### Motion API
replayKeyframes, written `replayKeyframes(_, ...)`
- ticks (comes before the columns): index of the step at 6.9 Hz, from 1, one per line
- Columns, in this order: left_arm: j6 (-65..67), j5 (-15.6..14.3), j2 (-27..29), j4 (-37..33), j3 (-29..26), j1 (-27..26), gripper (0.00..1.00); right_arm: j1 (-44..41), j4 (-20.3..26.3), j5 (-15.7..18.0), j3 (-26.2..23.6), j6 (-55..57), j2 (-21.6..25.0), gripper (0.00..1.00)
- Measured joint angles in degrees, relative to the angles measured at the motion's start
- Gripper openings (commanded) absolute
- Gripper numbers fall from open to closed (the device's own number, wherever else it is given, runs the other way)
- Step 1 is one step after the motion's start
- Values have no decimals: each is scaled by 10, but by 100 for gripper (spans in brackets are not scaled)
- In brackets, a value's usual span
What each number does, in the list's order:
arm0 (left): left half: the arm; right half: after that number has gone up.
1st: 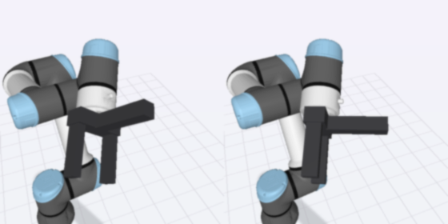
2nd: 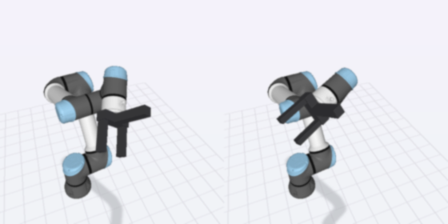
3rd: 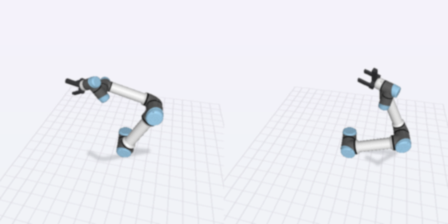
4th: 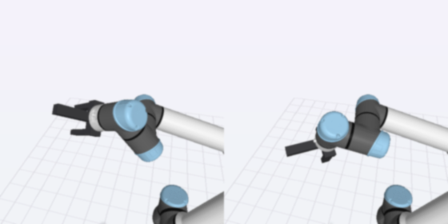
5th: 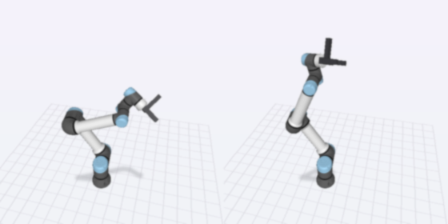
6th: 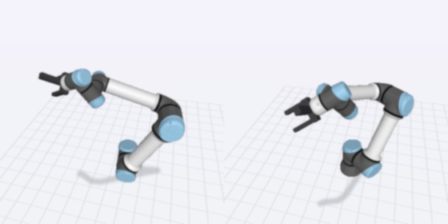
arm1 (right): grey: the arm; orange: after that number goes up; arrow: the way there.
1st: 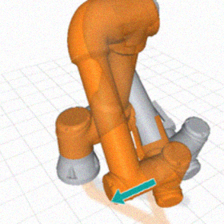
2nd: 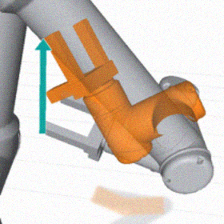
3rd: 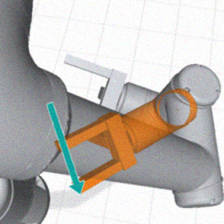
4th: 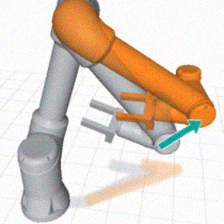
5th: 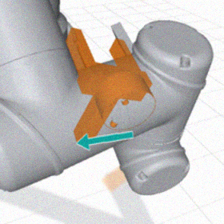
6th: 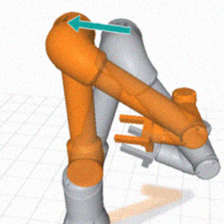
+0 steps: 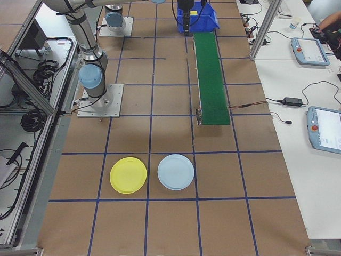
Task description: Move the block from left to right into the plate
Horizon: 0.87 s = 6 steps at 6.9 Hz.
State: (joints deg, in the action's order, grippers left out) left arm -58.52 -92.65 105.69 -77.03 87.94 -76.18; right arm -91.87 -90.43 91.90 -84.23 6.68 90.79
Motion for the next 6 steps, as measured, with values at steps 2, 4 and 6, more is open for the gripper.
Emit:
replayKeyframes(2, -95, 1, 33, 54, 14, 2, 98, 0, 0, 0, 0, 0, 0, 100)
replayKeyframes(4, -189, 2, 52, 105, 42, 2, 100, 0, 0, 1, -1, -1, 0, 100)
replayKeyframes(6, -273, 2, 60, 144, 68, 2, 100, 0, 0, 2, -1, -1, 0, 100)
